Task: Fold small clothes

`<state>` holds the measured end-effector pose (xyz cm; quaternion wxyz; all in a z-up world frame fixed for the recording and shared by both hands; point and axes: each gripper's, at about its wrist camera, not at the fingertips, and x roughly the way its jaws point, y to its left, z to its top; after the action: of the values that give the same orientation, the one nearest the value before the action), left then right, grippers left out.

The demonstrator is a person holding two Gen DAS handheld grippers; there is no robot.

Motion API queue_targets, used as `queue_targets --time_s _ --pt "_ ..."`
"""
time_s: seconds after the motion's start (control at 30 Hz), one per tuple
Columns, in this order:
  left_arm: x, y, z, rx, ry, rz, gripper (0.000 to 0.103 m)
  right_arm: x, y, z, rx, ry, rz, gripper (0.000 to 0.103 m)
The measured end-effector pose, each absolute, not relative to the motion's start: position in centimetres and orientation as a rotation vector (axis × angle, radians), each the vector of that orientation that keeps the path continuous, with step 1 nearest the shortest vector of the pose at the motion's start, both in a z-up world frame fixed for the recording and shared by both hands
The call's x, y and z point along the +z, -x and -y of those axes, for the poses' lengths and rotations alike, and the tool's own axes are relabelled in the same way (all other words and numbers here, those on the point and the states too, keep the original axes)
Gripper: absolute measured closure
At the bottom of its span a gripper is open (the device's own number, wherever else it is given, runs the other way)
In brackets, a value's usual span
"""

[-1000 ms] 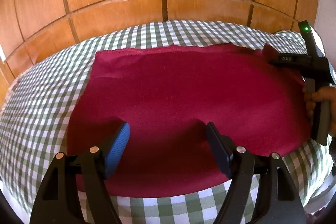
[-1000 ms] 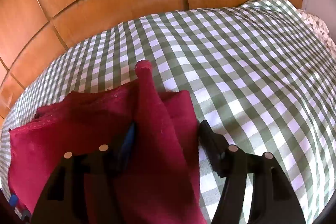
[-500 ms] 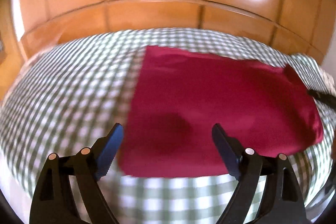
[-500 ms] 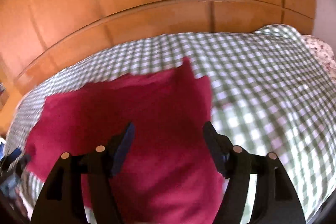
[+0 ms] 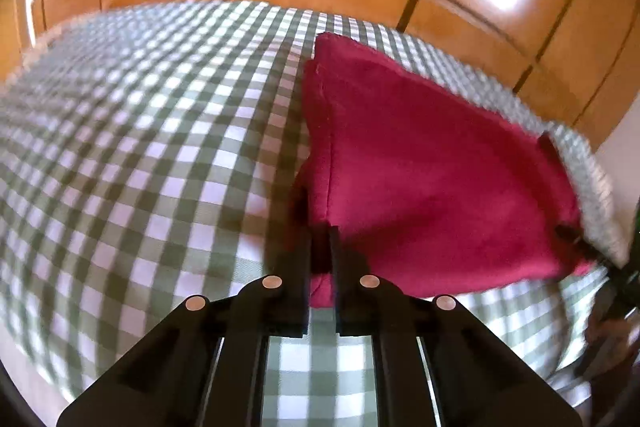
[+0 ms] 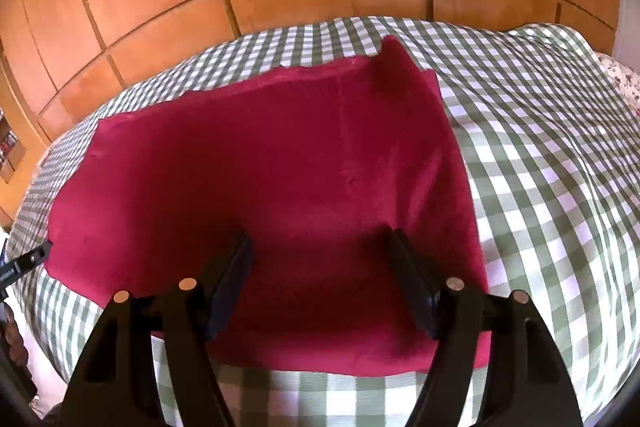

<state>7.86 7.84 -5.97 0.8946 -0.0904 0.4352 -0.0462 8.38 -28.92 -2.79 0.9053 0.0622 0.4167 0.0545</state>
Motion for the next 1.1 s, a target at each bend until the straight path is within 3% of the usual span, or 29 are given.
queue_targets --time_s 0.2,0.23,0.3,0.33,0.37,0.63,1.1 --pt "-5.5 -6.8 -6.8 -0.022 0.094 -0.875 0.096 -2.9 -8.4 29.2 0.106 -0.131 -0.851 0.034" --pt "-5.1 -6.6 -6.6 -0.006 0.079 -0.861 0.089 -2.8 -8.4 29.3 0.106 -0.134 -0.852 0.034" --pt "-4.2 -6.3 -6.2 0.010 0.066 -0.829 0.066 -2.7 -8.4 29.3 0.102 -0.137 -0.854 0.034" --pt "-3.8 -5.9 -6.3 0.018 0.069 -0.811 0.040 -2.5 -8.3 29.2 0.099 -0.137 -0.856 0.033" --pt "-3.1 -5.5 -6.2 0.032 0.073 -0.772 0.027 -2.4 -8.3 29.1 0.098 -0.139 -0.856 0.033" --pt "-0.9 -6.0 -4.2 -0.007 0.026 -0.698 0.026 0.2 -7.1 31.4 0.070 -0.211 -0.801 0.021" --pt "-1.8 -7.9 1.4 -0.110 -0.072 -0.720 0.026 -2.4 -6.6 36.6 0.059 -0.441 -0.880 0.019"
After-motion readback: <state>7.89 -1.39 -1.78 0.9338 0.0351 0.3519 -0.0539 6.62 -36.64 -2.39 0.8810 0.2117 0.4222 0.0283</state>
